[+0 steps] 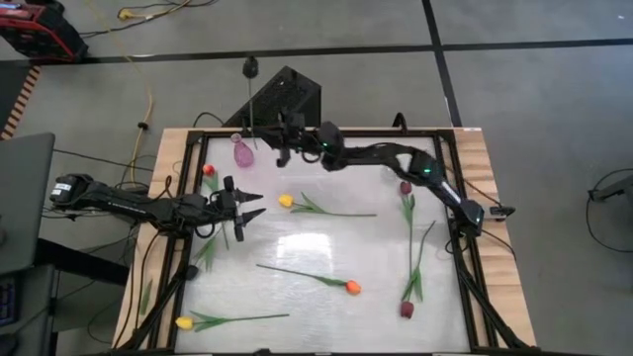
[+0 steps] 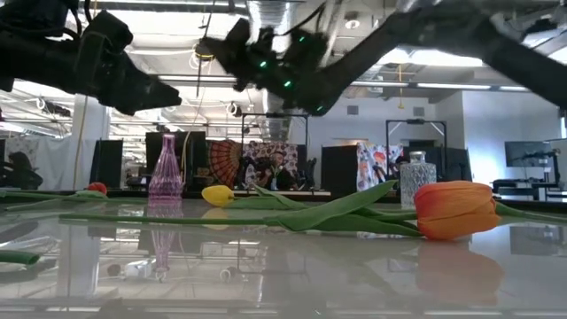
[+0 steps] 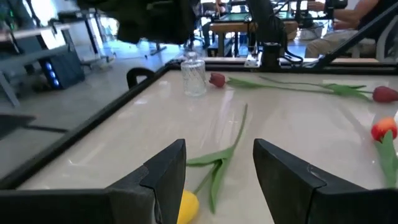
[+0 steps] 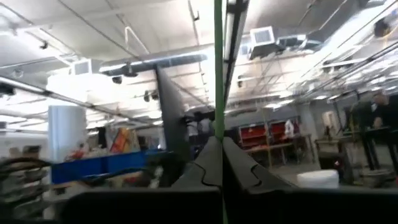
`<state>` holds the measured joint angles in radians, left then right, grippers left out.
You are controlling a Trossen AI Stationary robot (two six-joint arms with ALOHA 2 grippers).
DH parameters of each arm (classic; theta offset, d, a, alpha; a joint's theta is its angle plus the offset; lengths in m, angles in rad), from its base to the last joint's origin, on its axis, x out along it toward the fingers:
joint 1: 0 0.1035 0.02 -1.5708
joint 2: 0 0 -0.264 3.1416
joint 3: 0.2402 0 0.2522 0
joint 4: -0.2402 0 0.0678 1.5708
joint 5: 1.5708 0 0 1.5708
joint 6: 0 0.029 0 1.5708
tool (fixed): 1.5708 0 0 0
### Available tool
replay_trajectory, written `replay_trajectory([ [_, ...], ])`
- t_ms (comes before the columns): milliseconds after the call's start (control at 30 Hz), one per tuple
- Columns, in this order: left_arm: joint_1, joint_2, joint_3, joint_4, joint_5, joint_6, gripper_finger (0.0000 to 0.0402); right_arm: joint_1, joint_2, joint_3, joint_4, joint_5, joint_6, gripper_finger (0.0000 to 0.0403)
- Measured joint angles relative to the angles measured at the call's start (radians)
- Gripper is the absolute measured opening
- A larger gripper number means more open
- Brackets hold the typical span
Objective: Sort flowers into vase by color
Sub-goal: Put the top black tulip into the violet vase
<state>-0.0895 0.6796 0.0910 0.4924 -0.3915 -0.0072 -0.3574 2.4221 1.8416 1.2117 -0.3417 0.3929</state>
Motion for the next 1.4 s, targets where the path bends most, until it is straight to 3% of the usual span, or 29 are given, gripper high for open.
replay_trajectory([
  [300,0.000,-0.048,0.000,-0.160,-0.001,-0.189,0.0178,-0.046,0.323,0.520,-0.146,0.057,0.072,0.0018],
  [433,0.000,-0.047,0.000,-0.176,-0.007,-0.215,0.0178,-0.046,0.322,0.454,-0.149,0.184,-0.015,0.0018],
  [900,0.000,-0.046,0.000,-0.167,-0.068,-0.226,0.0178,-0.024,0.313,0.517,-0.268,0.166,-0.155,0.0017],
  [1133,0.000,-0.067,0.023,-0.146,-0.142,-0.168,0.0178,-0.028,0.307,0.515,-0.251,-0.001,-0.090,0.0017],
  [1267,0.000,-0.128,0.133,-0.231,-0.185,-0.020,0.0178,-0.060,0.286,0.515,-0.204,-0.129,0.077,0.0017],
  [1400,0.004,-0.180,0.268,-0.364,-0.229,0.116,0.0178,-0.114,0.274,0.513,0.000,-0.255,0.306,0.0017],
])
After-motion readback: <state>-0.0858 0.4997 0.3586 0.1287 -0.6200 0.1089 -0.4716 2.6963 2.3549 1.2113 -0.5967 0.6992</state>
